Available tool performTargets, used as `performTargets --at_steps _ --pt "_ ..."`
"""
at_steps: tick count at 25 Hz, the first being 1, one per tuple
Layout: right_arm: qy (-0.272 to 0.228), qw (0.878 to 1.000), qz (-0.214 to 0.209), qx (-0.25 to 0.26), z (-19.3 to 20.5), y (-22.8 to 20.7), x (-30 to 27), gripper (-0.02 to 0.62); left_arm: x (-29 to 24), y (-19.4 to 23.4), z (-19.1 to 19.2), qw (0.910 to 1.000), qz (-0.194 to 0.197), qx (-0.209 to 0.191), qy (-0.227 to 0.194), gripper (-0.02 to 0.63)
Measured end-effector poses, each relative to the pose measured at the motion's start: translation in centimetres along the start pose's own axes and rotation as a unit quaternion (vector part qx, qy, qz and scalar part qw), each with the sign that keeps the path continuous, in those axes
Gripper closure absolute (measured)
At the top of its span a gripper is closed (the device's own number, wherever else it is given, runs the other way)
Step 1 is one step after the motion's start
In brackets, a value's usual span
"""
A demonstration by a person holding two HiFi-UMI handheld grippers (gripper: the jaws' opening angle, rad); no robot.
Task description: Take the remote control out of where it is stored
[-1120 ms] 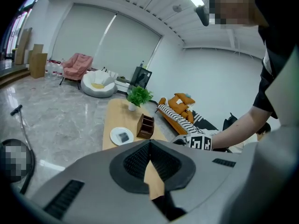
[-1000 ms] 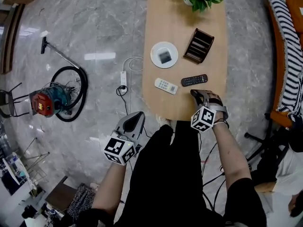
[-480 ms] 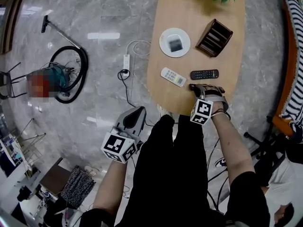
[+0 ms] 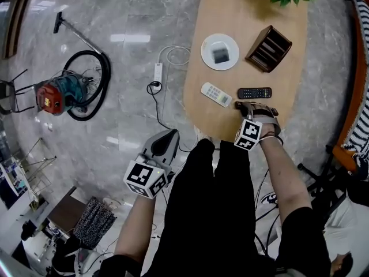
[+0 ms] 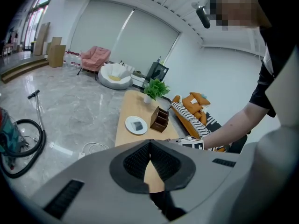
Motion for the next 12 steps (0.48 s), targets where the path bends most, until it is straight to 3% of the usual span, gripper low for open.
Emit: performTargets --at_steps 5,8,12 --pt "0.004 0.999 -0.029 -0.034 -0.6 1.0 -0.1 0.477 -0.1 0.3 0.4 1.0 0.007 0.003 0.006 0.6" --pt "0.002 0.999 -0.021 -0.041 -1.0 1.7 0.2 0.459 0.1 0.5 0.7 0.9999 0.011 0.006 0.007 0.6" --pt "0.001 0.999 -0.012 -0.049 -1.5 2.1 1.0 0.459 1.0 0.5 0.8 0.9995 0.013 -0.026 0.016 0.6"
Point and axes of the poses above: the fingertips, and each gripper's own axes: x backward along the fingers, y to its left, z out of its underside, the point moved 7 cm from there along x, backward along the fingers, and after that the axes turned 4 degrees about x, right-handed, at the moved point
